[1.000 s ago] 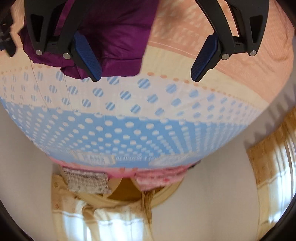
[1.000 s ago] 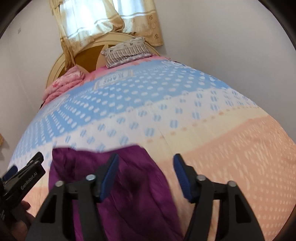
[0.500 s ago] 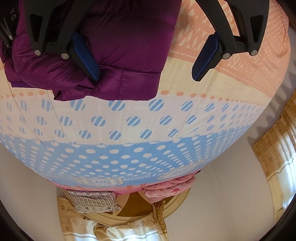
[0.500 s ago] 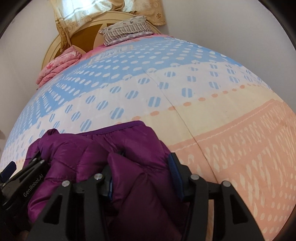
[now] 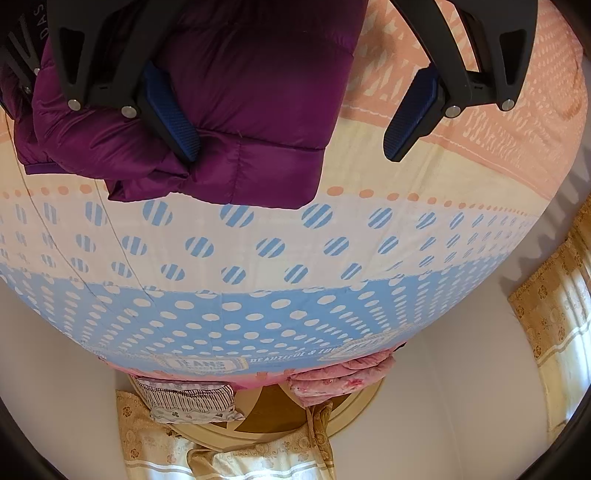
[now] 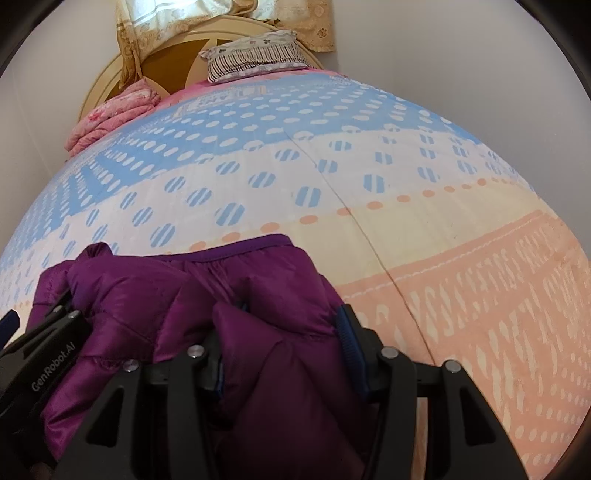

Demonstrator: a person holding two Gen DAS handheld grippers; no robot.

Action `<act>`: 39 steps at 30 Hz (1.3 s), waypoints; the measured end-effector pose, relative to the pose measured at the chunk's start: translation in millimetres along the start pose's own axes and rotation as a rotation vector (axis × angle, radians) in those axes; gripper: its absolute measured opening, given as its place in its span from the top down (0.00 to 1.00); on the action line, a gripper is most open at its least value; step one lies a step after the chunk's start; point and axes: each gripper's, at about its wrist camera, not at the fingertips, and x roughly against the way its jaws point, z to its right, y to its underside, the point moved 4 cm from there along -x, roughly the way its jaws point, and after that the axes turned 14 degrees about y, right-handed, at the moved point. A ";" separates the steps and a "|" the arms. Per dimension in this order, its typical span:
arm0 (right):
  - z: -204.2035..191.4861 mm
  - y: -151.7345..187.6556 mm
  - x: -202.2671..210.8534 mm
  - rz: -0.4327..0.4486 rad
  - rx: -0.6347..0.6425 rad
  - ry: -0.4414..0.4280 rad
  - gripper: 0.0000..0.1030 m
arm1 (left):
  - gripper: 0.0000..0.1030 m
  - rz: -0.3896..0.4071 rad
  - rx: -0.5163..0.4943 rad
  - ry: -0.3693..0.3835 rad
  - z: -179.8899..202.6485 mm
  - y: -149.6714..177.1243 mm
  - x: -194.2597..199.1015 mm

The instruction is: Fold large clothes

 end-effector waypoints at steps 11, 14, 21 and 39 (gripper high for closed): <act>-1.9 1.5 0.2 0.009 0.011 0.025 0.48 | 0.03 0.005 0.011 0.015 -1.8 1.8 2.1; -2.1 1.4 0.3 0.010 0.012 0.026 0.48 | 0.03 0.004 0.011 0.015 -1.8 1.8 2.0; -1.3 1.0 -0.1 0.010 0.013 0.026 0.48 | 0.03 0.004 0.011 0.015 -1.6 2.0 1.8; 66.9 29.3 86.1 0.130 -0.055 -0.139 0.17 | 0.03 0.005 0.036 0.287 -73.3 63.0 105.8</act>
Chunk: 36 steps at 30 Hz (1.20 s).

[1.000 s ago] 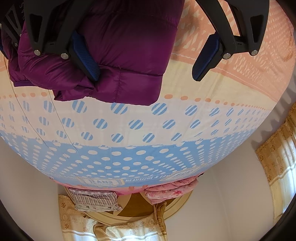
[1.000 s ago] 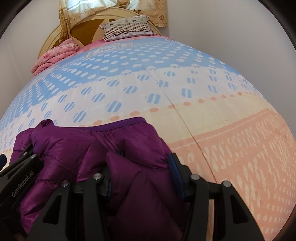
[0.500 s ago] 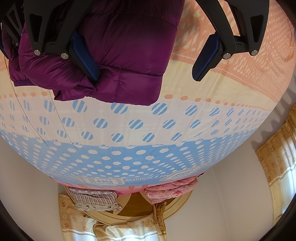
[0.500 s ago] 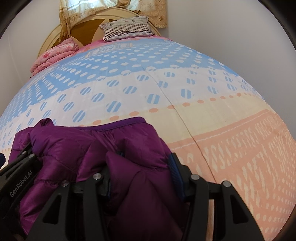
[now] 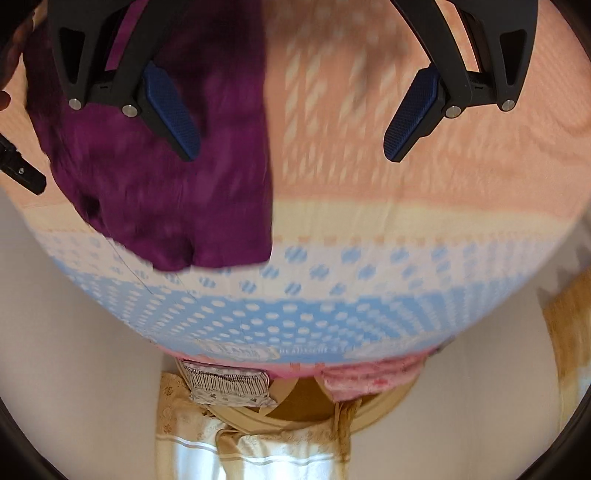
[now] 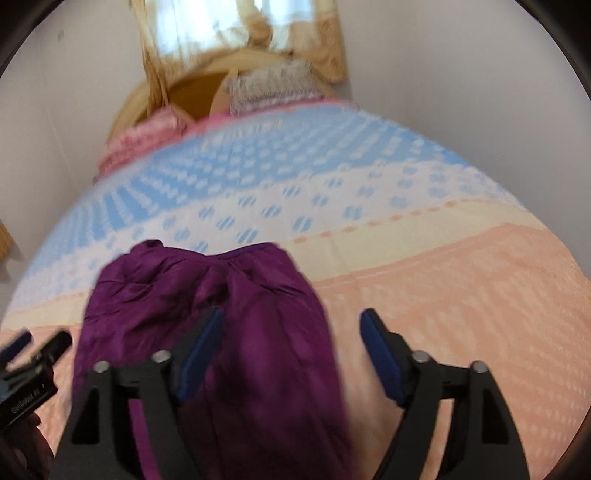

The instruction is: Fold large clothes

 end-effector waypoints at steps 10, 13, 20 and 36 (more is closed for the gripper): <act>8.9 41.6 -31.8 -0.131 0.042 -0.097 0.28 | 0.03 -0.023 -0.027 0.035 18.2 27.8 -17.8; 1.5 47.1 -41.1 -0.149 0.064 -0.140 0.30 | 0.04 -0.019 -0.075 0.048 24.3 29.8 -19.1; -13.2 51.6 -33.7 -0.134 0.099 -0.247 0.64 | 0.69 -0.016 -0.196 0.135 52.6 32.4 -16.5; -73.9 59.8 77.0 0.035 0.147 -0.398 0.81 | 0.97 0.162 -0.248 -0.017 12.9 24.1 126.3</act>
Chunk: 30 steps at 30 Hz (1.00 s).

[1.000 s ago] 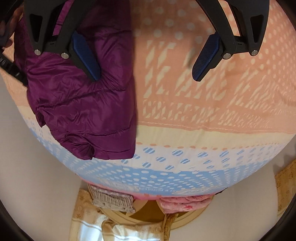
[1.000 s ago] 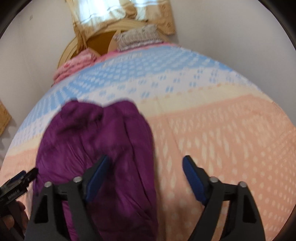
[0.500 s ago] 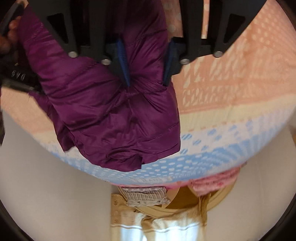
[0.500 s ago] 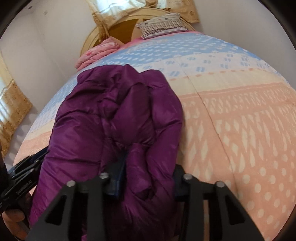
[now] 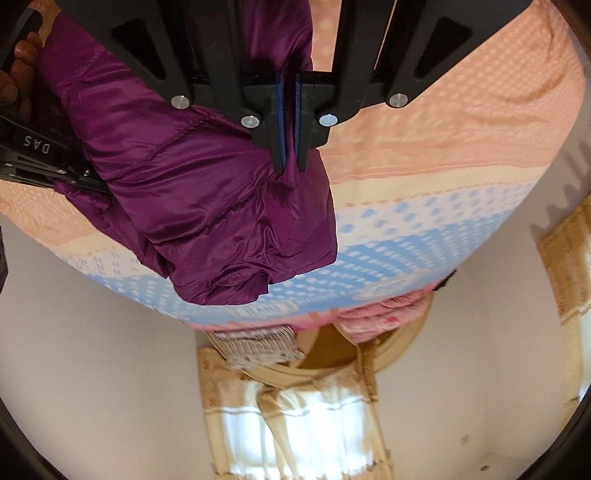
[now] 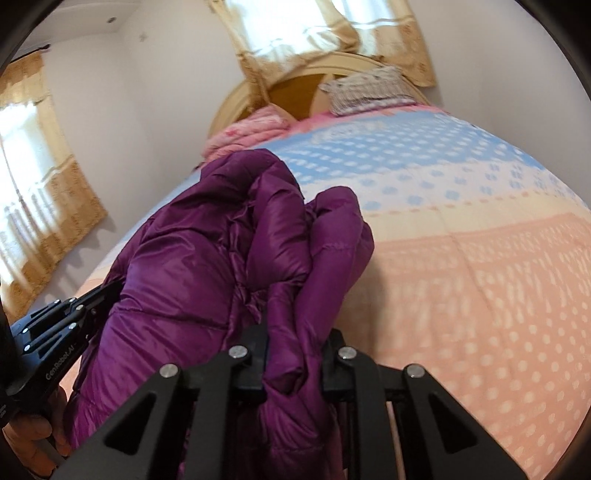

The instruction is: Fold large clothes

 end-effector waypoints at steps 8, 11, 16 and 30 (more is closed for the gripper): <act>-60.7 3.9 5.4 0.019 0.072 -0.091 0.82 | 0.98 0.040 0.037 -0.103 -53.2 17.3 53.7; -76.4 4.1 0.9 0.017 0.093 -0.110 0.82 | 0.98 0.038 0.059 -0.127 -70.8 25.0 62.6; -91.7 4.7 -6.1 0.008 0.124 -0.135 0.82 | 0.98 0.035 0.088 -0.157 -92.3 36.6 70.2; -126.6 16.0 -20.0 -0.029 0.166 -0.170 0.82 | 0.98 0.020 0.152 -0.200 -115.7 60.1 69.0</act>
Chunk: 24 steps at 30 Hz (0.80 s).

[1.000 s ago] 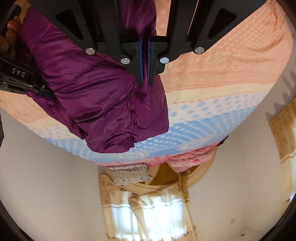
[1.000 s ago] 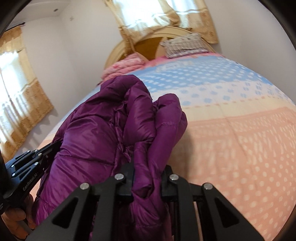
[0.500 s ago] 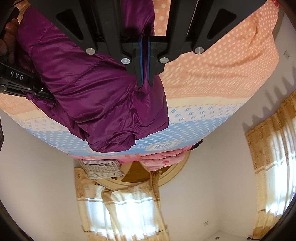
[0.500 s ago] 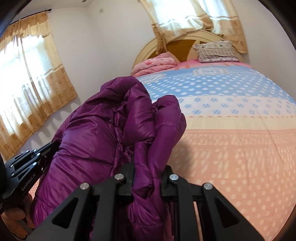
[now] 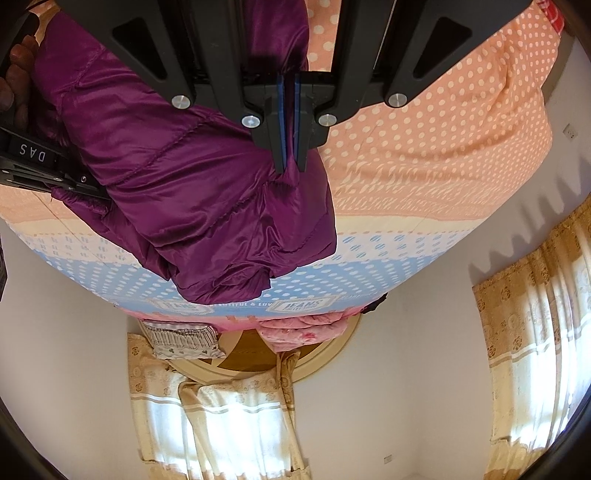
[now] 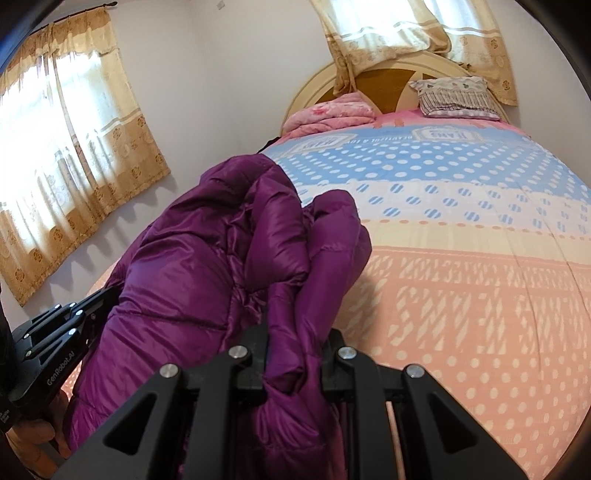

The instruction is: Fold large clothes

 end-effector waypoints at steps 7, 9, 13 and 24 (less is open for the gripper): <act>-6.4 -0.2 -5.8 -0.012 0.012 -0.004 0.82 | 0.98 -0.006 0.013 -0.013 -8.5 7.0 0.1; -8.4 1.0 -7.4 -0.016 0.014 -0.006 0.82 | 0.98 -0.010 0.018 -0.017 -8.6 8.6 -1.6; -13.3 4.8 -11.4 -0.026 0.021 -0.005 0.82 | 0.98 -0.021 0.028 -0.023 -11.9 16.3 -5.8; -9.4 20.7 -24.6 -0.074 0.019 0.008 0.82 | 0.97 -0.060 0.043 -0.036 -21.6 40.2 -21.6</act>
